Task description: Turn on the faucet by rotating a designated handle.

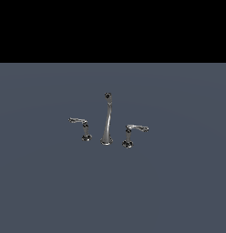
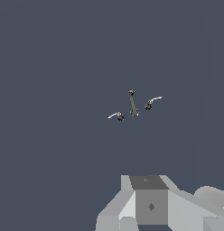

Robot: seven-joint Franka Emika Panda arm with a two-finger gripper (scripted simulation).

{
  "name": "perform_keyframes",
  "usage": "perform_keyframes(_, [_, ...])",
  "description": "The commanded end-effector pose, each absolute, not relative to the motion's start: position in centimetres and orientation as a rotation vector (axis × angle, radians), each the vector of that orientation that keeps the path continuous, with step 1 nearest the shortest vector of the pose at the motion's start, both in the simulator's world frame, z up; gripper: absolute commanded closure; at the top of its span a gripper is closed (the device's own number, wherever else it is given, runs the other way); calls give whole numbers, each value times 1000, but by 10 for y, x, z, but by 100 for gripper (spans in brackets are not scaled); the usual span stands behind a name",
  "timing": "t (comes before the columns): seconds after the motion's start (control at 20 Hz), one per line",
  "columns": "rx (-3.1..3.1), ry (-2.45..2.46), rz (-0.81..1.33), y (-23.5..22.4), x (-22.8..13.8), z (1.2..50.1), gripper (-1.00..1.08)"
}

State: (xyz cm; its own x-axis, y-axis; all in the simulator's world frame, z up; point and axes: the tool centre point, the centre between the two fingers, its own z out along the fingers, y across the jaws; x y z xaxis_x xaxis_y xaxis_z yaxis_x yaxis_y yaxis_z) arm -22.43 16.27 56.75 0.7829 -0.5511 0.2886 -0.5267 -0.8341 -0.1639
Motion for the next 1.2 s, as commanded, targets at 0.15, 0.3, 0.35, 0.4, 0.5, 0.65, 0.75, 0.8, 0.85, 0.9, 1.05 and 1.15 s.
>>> perform_keyframes(0.15, [-2828, 1048, -544, 201, -198, 549, 108])
perform_keyframes(0.3, [-2792, 1141, -552, 220, -180, 533, 108])
perform_keyframes(0.35, [-2779, 1172, -553, 225, -174, 527, 108])
perform_keyframes(0.4, [-2767, 1204, -552, 230, -167, 520, 108])
perform_keyframes(0.5, [-2742, 1268, -549, 239, -153, 504, 108])
perform_keyframes(0.65, [-2702, 1367, -535, 250, -130, 478, 108])
perform_keyframes(0.75, [-2673, 1435, -521, 254, -114, 458, 108])
perform_keyframes(0.8, [-2658, 1469, -513, 256, -106, 448, 108])
perform_keyframes(0.85, [-2643, 1505, -503, 257, -98, 437, 108])
perform_keyframes(0.9, [-2627, 1540, -493, 258, -90, 425, 108])
perform_keyframes(1.05, [-2575, 1650, -455, 257, -66, 389, 108])
perform_keyframes(1.15, [-2536, 1726, -425, 253, -51, 363, 108])
